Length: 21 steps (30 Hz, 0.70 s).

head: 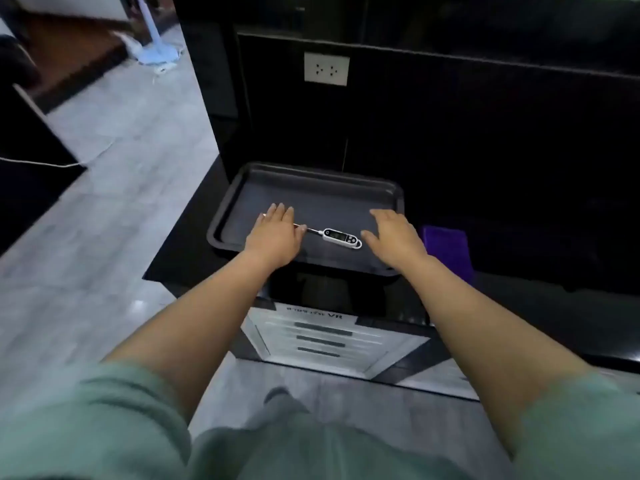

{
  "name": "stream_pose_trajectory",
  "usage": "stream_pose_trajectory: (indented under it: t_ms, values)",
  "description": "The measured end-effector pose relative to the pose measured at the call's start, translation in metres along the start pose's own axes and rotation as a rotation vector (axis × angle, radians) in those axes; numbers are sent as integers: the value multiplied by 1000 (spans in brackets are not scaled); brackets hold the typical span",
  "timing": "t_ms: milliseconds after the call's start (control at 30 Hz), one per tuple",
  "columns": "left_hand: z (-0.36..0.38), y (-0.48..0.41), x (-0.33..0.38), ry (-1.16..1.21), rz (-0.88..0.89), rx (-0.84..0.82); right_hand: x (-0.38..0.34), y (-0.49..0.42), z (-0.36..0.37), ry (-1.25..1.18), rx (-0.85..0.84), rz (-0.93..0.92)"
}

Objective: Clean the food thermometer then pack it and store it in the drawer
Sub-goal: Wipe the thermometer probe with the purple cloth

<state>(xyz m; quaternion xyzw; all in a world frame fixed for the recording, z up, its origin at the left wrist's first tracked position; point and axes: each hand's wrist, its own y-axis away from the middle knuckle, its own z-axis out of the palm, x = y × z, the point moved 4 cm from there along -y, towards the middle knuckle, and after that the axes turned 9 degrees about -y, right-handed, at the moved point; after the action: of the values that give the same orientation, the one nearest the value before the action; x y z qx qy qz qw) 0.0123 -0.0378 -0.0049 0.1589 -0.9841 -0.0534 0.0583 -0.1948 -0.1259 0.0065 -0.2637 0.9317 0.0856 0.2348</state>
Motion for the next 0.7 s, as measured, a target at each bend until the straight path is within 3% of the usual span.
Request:
stream_pose_trajectory:
  t_ms: [367, 700]
  values:
    - [37, -8, -14, 238, 32, 82, 8, -24, 62, 119, -95, 49]
    - [45, -45, -25, 544, -24, 141, 5, -43, 77, 149, 39, 36]
